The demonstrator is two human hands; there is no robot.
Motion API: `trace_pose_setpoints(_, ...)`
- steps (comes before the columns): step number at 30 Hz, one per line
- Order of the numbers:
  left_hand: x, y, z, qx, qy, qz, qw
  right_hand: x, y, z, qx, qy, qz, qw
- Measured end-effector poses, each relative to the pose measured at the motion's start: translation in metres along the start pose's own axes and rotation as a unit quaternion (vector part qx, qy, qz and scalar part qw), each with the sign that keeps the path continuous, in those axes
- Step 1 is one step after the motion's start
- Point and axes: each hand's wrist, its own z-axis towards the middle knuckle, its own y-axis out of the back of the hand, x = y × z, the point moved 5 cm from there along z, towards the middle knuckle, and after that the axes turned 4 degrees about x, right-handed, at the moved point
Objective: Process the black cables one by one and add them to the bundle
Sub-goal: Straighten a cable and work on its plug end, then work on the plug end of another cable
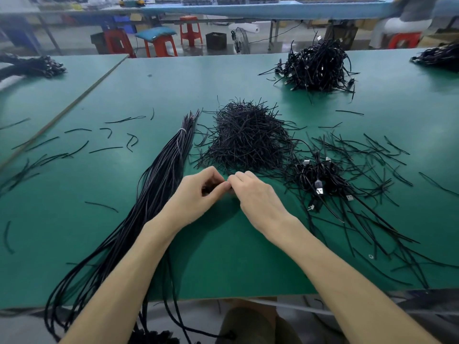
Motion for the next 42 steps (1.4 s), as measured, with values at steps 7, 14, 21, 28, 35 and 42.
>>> trace_pose_setpoints(7,-0.011,-0.017,0.002,0.004,-0.044,0.314,0.948,-0.009,0.0,0.007,-0.023,0.008,-0.017,1.0)
trace_pose_setpoints(14,0.001,-0.005,0.005,-0.061,0.063,0.278,0.956,-0.022,0.022,0.018,-0.071,-0.03,0.002,0.997)
trace_pose_setpoints(21,0.021,0.02,-0.001,-0.222,0.171,-0.164,0.946,-0.063,0.046,0.019,-0.242,-0.242,0.228,0.912)
trace_pose_setpoints(28,0.016,-0.003,0.003,-0.131,0.126,0.012,0.983,-0.063,0.015,0.029,-0.151,-0.276,0.154,0.937)
trace_pose_setpoints(35,0.022,0.0,0.004,-0.151,0.129,-0.013,0.98,-0.062,0.025,0.023,-0.173,-0.259,0.167,0.936)
trace_pose_setpoints(42,0.023,0.0,0.006,-0.134,0.153,-0.084,0.975,-0.062,0.035,0.008,-0.212,-0.233,0.175,0.933)
